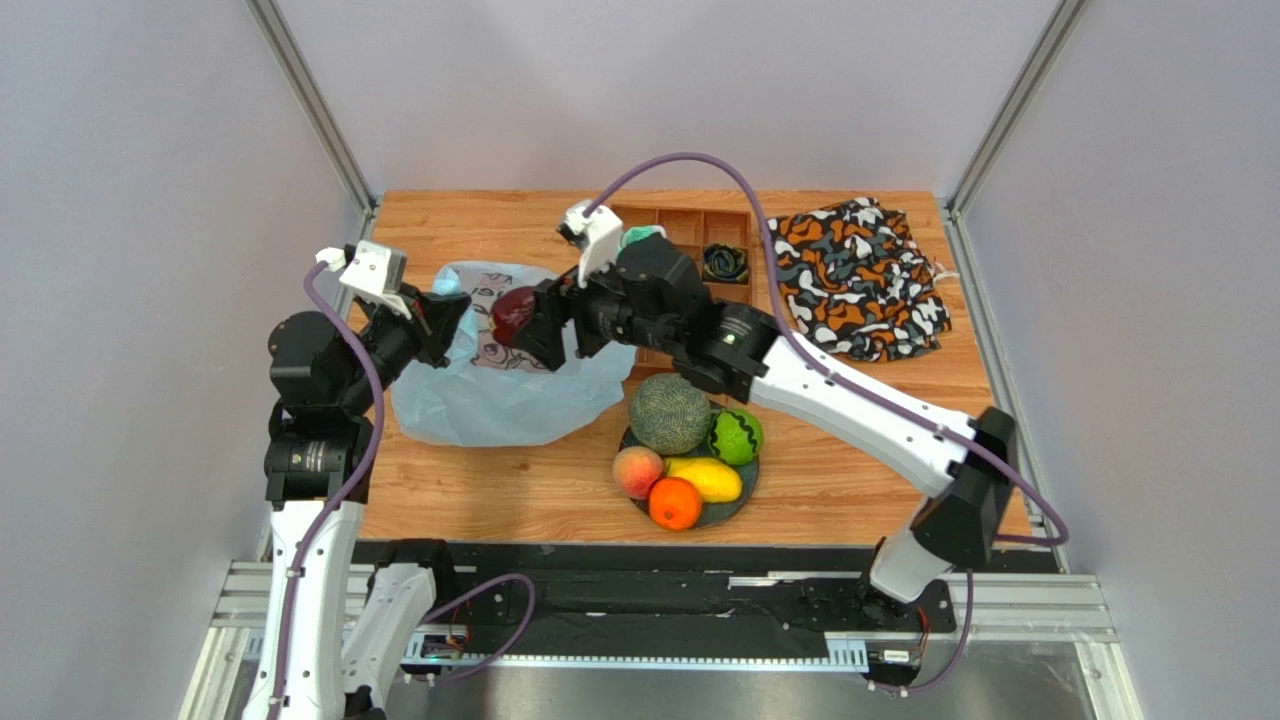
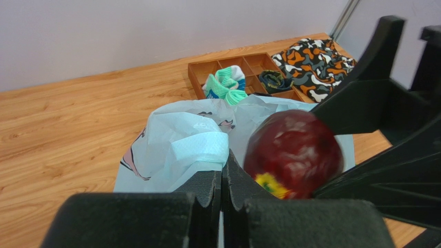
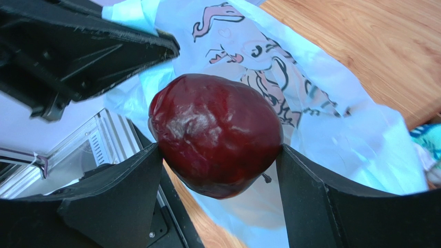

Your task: Place the fruits into the plastic bag

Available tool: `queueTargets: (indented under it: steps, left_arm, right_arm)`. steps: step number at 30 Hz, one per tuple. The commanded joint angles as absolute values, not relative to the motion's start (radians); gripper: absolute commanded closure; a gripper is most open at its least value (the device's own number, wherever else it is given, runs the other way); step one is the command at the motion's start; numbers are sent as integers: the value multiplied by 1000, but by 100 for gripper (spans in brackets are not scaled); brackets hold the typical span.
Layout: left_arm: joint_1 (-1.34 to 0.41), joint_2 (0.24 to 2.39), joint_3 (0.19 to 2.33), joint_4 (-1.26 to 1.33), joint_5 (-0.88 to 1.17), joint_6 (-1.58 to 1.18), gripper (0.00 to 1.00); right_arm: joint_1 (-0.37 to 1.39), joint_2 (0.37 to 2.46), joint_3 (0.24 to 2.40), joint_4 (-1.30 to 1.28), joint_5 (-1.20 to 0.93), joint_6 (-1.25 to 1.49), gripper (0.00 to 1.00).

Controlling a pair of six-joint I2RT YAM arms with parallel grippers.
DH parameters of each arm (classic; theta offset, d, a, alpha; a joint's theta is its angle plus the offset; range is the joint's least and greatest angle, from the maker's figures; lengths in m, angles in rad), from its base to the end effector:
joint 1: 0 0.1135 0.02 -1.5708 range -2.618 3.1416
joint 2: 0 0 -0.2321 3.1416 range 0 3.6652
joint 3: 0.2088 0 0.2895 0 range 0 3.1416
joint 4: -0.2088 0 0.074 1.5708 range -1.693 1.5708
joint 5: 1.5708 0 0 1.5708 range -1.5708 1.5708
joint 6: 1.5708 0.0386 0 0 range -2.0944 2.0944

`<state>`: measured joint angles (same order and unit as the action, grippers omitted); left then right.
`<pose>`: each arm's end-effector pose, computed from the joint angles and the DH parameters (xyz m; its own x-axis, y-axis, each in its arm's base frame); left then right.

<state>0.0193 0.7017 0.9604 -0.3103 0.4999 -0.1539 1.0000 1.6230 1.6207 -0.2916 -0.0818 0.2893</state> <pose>0.2092 -0.0145 0.3882 -0.1217 -0.1369 -0.9831 0.4483 0.8761 -0.1775 0.2260 0.3577 0.3721 -0.4013 -0.0988 -0.9106 -0.7996 0.5226 0.2957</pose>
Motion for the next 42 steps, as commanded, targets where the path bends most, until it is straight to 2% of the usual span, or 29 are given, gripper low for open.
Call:
queueTargets:
  steps: [1, 7, 16, 23, 32, 39, 42]
  left_arm:
    - [15, 701, 960, -282, 525, -160, 100]
    - [14, 701, 960, -284, 523, -158, 100]
    - [14, 701, 963, -291, 511, -153, 100]
    - [14, 696, 969, -308, 462, -144, 100]
    - [14, 692, 974, -322, 425, -138, 100]
    - [14, 699, 968, -314, 439, -143, 100]
    - [14, 701, 968, -316, 445, -143, 100]
  right_arm:
    - [994, 1750, 1774, -351, -161, 273, 59]
    - [973, 1894, 1878, -436, -169, 299, 60]
    - [956, 2049, 1881, -489, -169, 321, 60]
    - [922, 2117, 1850, -563, 41, 265, 60]
    - [836, 2134, 1767, -564, 89, 267, 60]
    - [831, 2123, 1770, -569, 64, 270, 55]
    - [831, 2115, 1775, -571, 31, 268, 44]
